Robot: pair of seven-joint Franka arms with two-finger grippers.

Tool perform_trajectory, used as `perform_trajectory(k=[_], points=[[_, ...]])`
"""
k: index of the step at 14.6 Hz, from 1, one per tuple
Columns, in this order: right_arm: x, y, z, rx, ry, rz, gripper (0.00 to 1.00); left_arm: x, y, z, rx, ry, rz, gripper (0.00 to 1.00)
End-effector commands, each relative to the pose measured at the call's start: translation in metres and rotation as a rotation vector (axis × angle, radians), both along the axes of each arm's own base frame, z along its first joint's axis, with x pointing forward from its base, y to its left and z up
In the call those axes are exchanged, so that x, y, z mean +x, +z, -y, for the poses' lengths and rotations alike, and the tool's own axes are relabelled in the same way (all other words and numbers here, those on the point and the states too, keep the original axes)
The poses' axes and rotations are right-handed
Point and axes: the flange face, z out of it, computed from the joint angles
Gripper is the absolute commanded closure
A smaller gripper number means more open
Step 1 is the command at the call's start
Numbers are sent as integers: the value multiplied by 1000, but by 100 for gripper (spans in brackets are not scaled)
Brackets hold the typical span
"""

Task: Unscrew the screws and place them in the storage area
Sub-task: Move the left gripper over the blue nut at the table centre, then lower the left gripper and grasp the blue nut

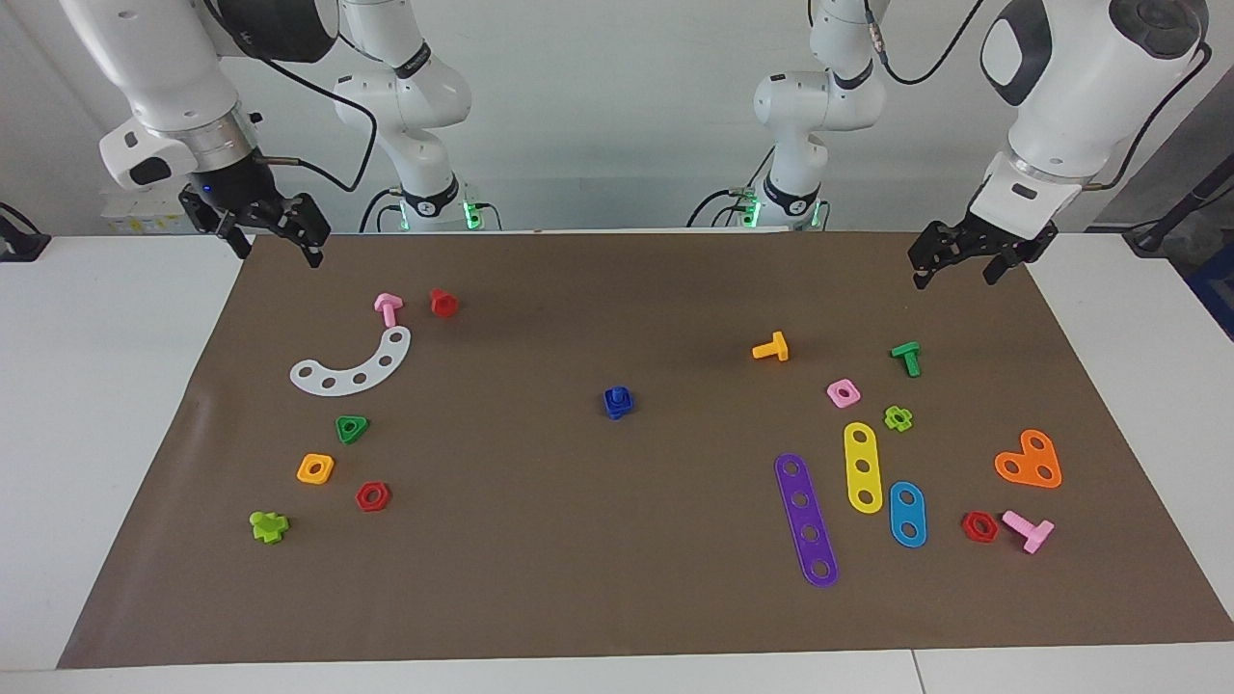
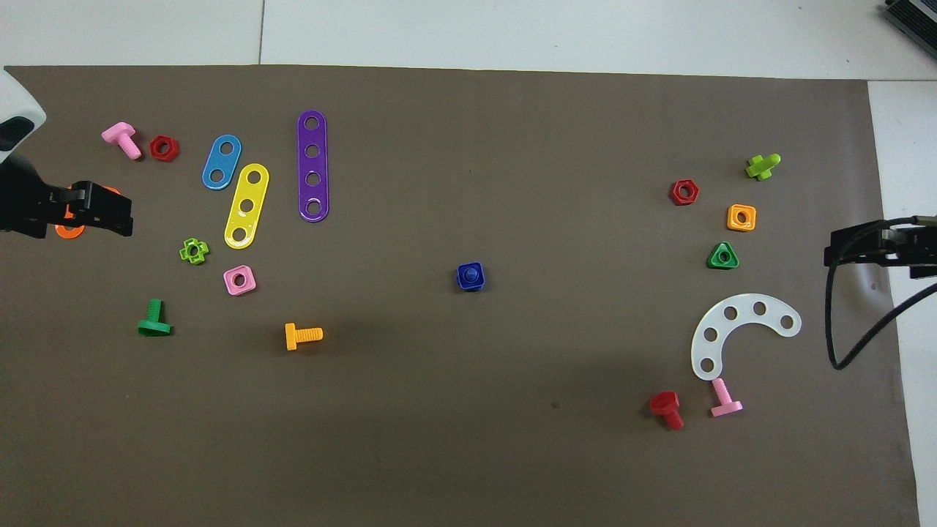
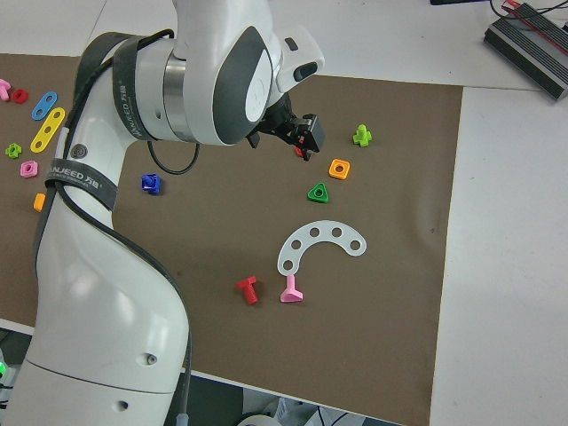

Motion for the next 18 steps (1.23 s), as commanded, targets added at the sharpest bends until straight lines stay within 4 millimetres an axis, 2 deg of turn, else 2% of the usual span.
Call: perform_trajectory(k=[1,3,6,8,10,12,13,14,16,18], points=[[-3,1,-1,26,-7,10,0,-4,5,-4,10,-12,9,0],[-3,1,0,26,-7,10,0,-4,6,-3,0,-14,13,0],[-4,1,-1,26,-7,9,0,-4,3,11,-3,-31,25,0],[-4,0,0,26,-8,7,0,-7,-1,24,-8,-42,31,5],[-4,0,0,26,-8,7,0,-16,-16,56,-42,-7,49,6],[-4,0,0,26,-8,9,0,-30,-36,101,-45,-13,52,6],[-4,0,0,26,-8,9,0,-35,-47,122,-40,-17,36,0],[-4,0,1,26,-8,9,0,-38,-56,143,-35,-13,26,0],[-4,0,0,26,-8,7,0,-40,-85,199,-32,13,36,0],[-4,0,0,26,-8,9,0,-40,-114,241,-49,38,71,0]])
